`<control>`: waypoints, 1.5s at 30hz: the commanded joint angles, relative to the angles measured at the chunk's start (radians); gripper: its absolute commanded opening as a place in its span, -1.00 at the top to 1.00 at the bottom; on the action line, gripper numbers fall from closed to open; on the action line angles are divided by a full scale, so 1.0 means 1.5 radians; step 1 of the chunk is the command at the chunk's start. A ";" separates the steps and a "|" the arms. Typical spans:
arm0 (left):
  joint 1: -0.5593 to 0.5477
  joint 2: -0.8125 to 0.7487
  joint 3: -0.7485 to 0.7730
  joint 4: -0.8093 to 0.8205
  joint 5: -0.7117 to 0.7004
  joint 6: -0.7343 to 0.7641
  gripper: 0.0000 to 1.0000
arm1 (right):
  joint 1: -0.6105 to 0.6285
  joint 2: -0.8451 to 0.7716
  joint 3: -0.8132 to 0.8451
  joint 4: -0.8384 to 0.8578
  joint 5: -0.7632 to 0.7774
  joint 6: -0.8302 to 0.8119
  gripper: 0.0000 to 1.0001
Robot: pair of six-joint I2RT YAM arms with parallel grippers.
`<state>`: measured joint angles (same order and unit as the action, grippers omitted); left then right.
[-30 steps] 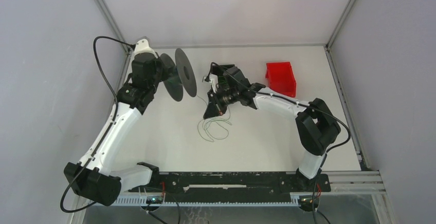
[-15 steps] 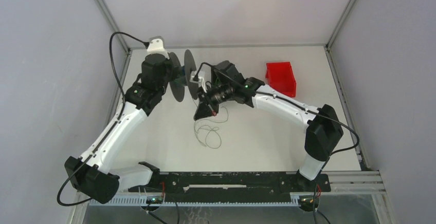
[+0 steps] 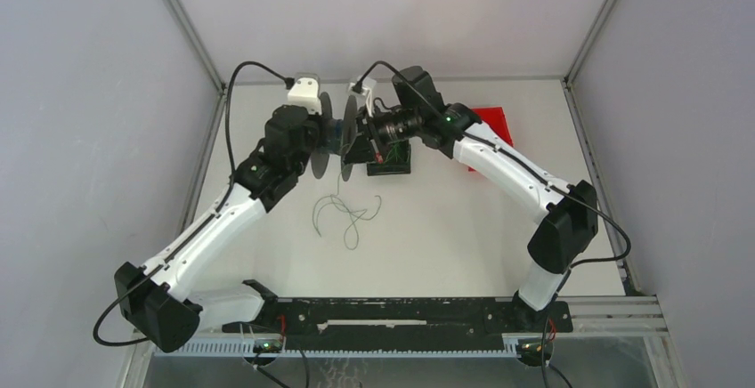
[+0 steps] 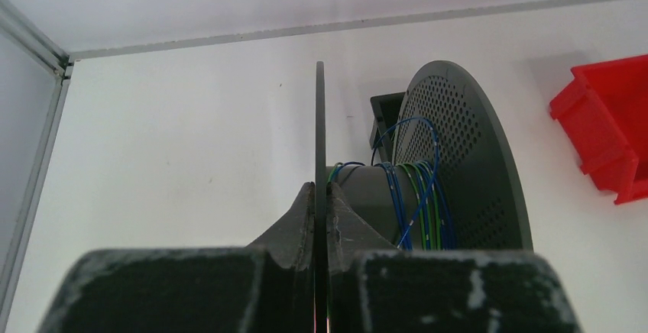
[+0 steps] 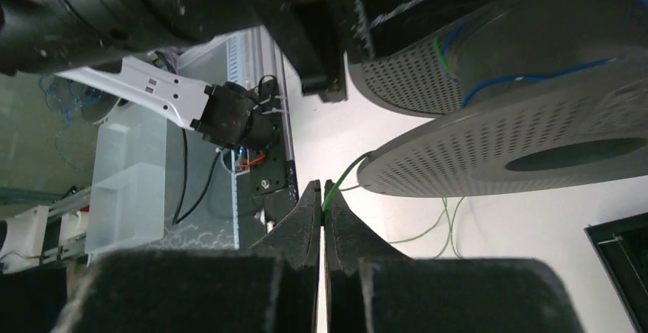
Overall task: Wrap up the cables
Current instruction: Wrap the cable around the cable reel.
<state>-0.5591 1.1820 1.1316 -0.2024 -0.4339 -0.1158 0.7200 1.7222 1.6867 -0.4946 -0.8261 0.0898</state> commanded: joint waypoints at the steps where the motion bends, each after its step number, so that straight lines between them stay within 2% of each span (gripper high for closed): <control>1: -0.008 -0.027 -0.017 0.067 -0.020 0.075 0.99 | -0.024 0.001 0.049 0.025 -0.030 0.044 0.92; 10: -0.025 -0.029 -0.029 0.074 -0.016 0.123 0.99 | -0.059 0.002 0.066 0.021 0.008 0.041 0.90; 19: -0.038 -0.038 -0.048 0.078 -0.010 0.162 0.99 | -0.077 -0.008 0.086 -0.021 0.135 -0.023 0.88; 35: -0.038 -0.049 -0.053 0.060 0.054 0.149 0.99 | -0.084 -0.002 0.100 -0.037 0.338 -0.102 0.83; 40: -0.038 -0.051 -0.046 0.047 0.073 0.134 0.99 | -0.095 0.014 0.110 -0.038 0.372 -0.117 0.81; 45: -0.031 -0.058 -0.030 0.029 0.078 0.108 0.99 | -0.126 0.029 0.104 -0.037 0.355 -0.112 0.75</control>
<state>-0.6197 1.1511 1.0527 -0.1547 -0.3061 0.0776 0.5968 1.7519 1.8053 -0.5812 -0.3561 -0.0555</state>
